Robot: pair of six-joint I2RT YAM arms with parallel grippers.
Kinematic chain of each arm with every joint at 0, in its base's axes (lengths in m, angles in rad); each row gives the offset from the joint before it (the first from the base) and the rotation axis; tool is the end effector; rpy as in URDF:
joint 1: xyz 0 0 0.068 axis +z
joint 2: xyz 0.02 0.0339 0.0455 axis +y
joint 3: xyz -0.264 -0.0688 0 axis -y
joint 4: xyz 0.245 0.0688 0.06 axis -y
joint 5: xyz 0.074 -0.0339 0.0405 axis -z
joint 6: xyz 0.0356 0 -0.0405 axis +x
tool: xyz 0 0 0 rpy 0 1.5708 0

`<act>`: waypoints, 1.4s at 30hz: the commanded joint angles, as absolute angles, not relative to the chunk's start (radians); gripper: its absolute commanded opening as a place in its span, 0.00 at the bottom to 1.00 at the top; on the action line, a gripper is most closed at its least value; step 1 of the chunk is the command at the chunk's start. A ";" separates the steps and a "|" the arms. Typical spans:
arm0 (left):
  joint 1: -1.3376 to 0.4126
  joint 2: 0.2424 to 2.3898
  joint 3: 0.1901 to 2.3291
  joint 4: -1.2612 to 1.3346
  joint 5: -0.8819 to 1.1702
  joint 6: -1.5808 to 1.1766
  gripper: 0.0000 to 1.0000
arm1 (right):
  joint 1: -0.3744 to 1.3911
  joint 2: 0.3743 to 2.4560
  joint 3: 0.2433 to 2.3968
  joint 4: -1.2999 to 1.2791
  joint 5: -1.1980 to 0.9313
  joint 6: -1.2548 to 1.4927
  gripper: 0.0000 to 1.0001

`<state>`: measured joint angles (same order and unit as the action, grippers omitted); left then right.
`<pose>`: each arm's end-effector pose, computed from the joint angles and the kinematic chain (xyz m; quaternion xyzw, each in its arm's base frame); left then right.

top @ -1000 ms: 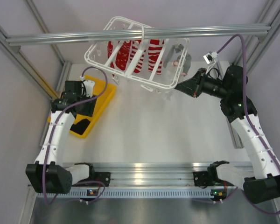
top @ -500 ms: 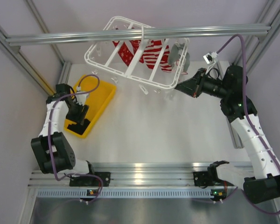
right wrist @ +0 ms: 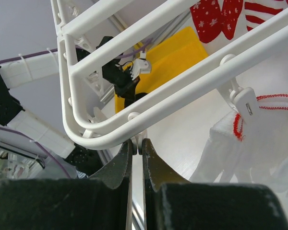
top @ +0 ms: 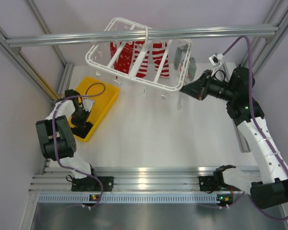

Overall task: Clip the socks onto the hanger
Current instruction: Adjust the sock in the bin.

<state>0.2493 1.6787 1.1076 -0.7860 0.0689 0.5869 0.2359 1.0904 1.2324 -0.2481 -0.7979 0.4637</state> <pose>0.3012 0.0742 0.1870 0.1706 0.9790 0.0120 0.1113 0.2180 0.0786 0.4312 -0.1802 0.7103 0.4825 0.4798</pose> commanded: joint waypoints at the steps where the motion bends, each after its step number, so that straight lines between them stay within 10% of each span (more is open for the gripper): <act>1: 0.255 1.660 1.129 -0.730 0.069 0.586 0.02 | 0.239 1.101 1.238 -0.225 -0.772 0.443 0.00; 21: 0.262 1.382 1.431 -0.739 0.250 0.399 0.00 | 0.239 1.103 1.236 -0.206 -0.770 0.448 0.00; 42: 0.271 1.140 1.308 -0.538 0.114 0.215 0.00 | 0.239 1.098 1.232 -0.210 -0.775 0.430 0.00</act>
